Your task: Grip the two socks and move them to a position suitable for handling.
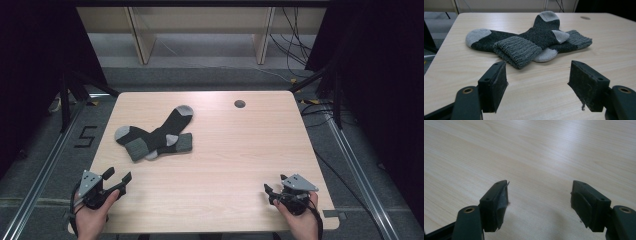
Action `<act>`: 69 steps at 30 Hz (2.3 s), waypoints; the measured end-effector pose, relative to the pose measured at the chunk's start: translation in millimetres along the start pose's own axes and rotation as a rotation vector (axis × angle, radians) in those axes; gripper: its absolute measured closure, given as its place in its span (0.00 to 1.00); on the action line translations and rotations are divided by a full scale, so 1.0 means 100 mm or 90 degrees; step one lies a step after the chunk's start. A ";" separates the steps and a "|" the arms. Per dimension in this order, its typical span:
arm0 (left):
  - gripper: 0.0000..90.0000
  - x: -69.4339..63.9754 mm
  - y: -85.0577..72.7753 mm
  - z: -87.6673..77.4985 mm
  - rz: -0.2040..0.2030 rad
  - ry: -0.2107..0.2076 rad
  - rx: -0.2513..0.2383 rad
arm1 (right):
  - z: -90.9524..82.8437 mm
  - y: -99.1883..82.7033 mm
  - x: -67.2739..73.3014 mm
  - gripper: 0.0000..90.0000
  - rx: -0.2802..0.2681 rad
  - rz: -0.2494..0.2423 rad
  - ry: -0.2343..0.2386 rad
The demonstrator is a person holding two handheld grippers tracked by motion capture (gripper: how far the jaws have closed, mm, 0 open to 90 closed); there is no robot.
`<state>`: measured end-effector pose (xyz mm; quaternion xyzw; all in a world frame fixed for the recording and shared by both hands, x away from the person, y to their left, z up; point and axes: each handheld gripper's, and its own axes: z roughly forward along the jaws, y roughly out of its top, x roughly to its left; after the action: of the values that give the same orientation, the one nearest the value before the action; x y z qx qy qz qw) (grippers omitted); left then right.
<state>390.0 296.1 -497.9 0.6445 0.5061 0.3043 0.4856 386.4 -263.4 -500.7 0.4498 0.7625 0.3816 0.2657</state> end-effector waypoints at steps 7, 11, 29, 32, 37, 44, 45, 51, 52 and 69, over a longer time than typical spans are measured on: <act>0.31 -0.08 0.25 0.46 0.099 -0.042 0.065 | -0.01 0.04 0.00 0.34 0.000 0.002 0.003; 0.31 -0.19 0.45 0.93 0.108 -0.132 0.112 | 0.01 0.03 0.00 0.34 -0.001 0.000 0.001; 0.27 -0.17 0.45 1.45 0.193 -0.130 0.197 | -0.02 0.02 -0.01 0.34 0.006 0.034 0.024; 0.27 -0.17 0.43 1.48 0.190 -0.130 0.198 | -0.01 0.02 -0.01 0.34 0.009 0.042 0.027; 0.40 -0.20 0.45 1.51 0.243 -0.108 0.244 | -0.02 0.02 -0.01 0.34 0.011 0.050 0.028; 0.61 -0.25 0.51 1.54 0.263 -0.074 0.272 | -0.02 0.02 -0.05 0.34 0.005 0.031 0.023; 0.67 -0.27 0.52 1.55 0.276 -0.071 0.268 | -0.02 0.02 -0.05 0.34 0.006 0.033 0.024; 0.84 -0.29 0.55 1.51 0.266 -0.086 0.260 | -0.03 0.01 -0.02 0.34 0.019 0.069 0.038; 0.85 -0.40 0.57 1.46 0.302 -0.103 0.261 | -0.02 0.01 -0.05 0.34 0.011 0.048 0.042; 0.84 -1.97 0.24 0.98 0.406 -0.250 0.208 | -0.06 0.03 -0.07 0.34 0.002 0.047 0.036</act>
<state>425.3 78.3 -489.4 0.8836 0.2204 0.2264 0.3455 386.9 -270.7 -494.6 0.4667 0.7534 0.4027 0.2290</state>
